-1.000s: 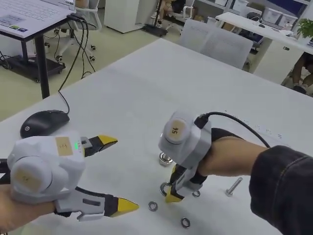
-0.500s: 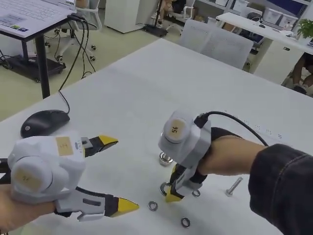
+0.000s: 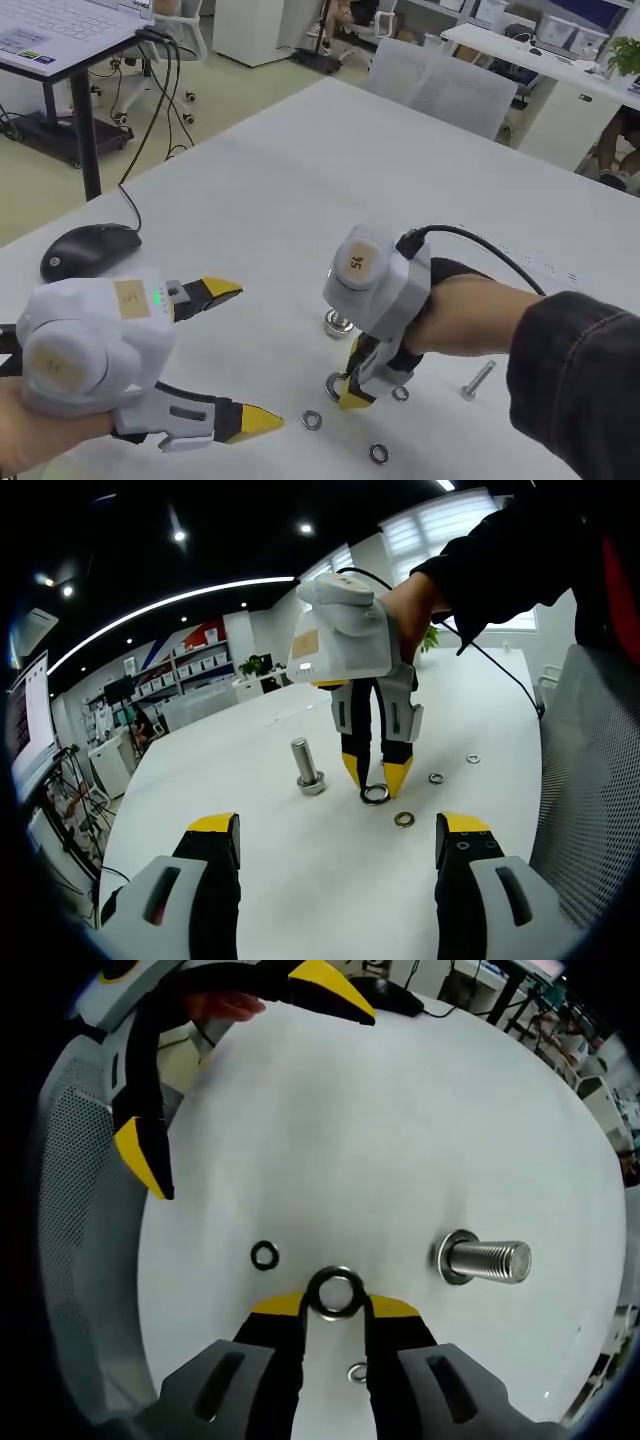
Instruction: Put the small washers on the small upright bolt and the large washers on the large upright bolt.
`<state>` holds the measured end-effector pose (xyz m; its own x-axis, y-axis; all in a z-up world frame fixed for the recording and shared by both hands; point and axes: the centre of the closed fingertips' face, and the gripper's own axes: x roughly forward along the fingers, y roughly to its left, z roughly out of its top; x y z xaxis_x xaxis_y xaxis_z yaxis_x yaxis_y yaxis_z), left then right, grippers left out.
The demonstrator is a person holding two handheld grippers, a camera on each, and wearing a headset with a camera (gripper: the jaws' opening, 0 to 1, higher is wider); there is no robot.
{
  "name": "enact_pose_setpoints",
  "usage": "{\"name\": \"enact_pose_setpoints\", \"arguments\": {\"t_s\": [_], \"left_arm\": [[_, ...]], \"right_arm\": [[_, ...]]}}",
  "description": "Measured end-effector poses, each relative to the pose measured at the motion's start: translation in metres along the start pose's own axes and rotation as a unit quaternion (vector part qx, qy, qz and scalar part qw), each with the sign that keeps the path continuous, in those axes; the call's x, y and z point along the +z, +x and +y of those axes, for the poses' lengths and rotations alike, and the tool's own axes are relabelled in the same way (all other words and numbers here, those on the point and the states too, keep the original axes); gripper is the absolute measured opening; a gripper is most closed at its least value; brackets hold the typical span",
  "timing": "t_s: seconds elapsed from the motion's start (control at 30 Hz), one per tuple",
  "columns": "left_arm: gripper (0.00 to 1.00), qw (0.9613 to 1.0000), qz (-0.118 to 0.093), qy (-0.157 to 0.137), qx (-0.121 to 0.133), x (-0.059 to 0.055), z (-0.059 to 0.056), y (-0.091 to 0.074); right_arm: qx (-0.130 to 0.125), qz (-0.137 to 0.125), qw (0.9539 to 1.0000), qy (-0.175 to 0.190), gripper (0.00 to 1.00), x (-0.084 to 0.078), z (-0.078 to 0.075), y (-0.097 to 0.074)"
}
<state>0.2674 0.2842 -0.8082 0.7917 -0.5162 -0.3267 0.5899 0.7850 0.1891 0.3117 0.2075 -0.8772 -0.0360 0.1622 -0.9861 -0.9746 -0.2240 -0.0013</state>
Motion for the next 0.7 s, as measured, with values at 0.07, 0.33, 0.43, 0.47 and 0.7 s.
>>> {"name": "enact_pose_setpoints", "arguments": {"t_s": [0.07,0.33,0.43,0.47,0.7], "left_arm": [[0.80,1.0000,0.001,-0.001,0.000,0.000,0.000,0.000],[0.80,1.0000,0.003,-0.005,0.001,-0.002,0.001,-0.002],[0.80,1.0000,0.004,-0.005,0.000,-0.003,0.000,-0.001],[0.80,1.0000,0.004,-0.005,-0.001,-0.002,0.000,-0.001],[0.80,1.0000,0.004,-0.004,-0.003,-0.002,0.000,0.001]], "right_arm": [[0.001,0.000,1.0000,0.000,0.23,0.000,0.000,0.000],[-0.001,0.004,1.0000,0.003,0.23,-0.003,-0.001,0.000],[-0.002,0.004,1.0000,0.004,0.23,-0.004,-0.002,-0.002],[-0.003,0.004,1.0000,0.004,0.23,-0.004,-0.002,-0.004],[-0.010,-0.001,0.9999,0.010,0.23,-0.007,-0.007,-0.013]]}}
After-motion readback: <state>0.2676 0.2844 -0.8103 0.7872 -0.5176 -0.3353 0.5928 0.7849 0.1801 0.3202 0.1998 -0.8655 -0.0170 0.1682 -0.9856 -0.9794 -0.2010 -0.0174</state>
